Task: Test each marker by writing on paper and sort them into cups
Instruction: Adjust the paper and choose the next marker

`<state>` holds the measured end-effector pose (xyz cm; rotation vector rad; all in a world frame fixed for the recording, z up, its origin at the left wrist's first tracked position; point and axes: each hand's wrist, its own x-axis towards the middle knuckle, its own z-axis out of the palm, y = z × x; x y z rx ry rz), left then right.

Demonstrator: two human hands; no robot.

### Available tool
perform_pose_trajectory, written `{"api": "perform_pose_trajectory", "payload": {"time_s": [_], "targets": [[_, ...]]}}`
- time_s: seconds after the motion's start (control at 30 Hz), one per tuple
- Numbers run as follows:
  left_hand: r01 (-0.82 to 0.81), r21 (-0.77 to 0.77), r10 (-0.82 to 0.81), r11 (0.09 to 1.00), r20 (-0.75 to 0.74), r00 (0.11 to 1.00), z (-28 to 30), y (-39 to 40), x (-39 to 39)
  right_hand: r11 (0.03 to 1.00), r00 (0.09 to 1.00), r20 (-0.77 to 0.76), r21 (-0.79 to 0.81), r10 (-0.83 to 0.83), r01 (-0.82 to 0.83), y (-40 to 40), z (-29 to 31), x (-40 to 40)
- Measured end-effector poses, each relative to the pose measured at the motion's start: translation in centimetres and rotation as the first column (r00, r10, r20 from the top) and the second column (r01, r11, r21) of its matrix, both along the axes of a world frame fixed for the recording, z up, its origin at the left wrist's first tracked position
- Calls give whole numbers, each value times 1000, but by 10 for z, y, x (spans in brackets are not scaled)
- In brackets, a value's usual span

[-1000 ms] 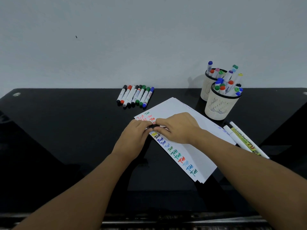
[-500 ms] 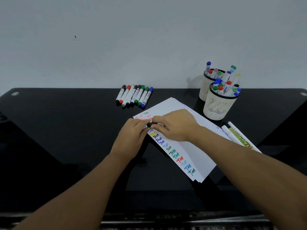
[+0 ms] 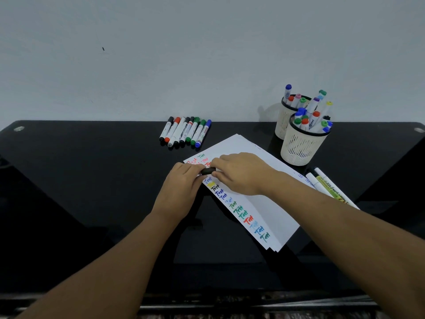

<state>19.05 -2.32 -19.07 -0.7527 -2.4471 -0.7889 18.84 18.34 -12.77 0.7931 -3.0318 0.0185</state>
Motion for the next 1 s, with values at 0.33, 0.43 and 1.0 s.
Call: {"api": "perform_pose_trajectory", "payload": {"time_s": [0.33,0.43,1.0], "targets": [[39,-27,-40,999,-26,999,-4,-1,-1,1000,1000,-23,-3,-20,20,-3,-8,3],[34,-28,-34,999,11,999,-4,-1,-2,999,995,-89,19,-40,42,0,-8,6],[-318,-102,334,942,229,914,-3,2,-5,356,846,510,-770,-154,530,12,-12,14]]}}
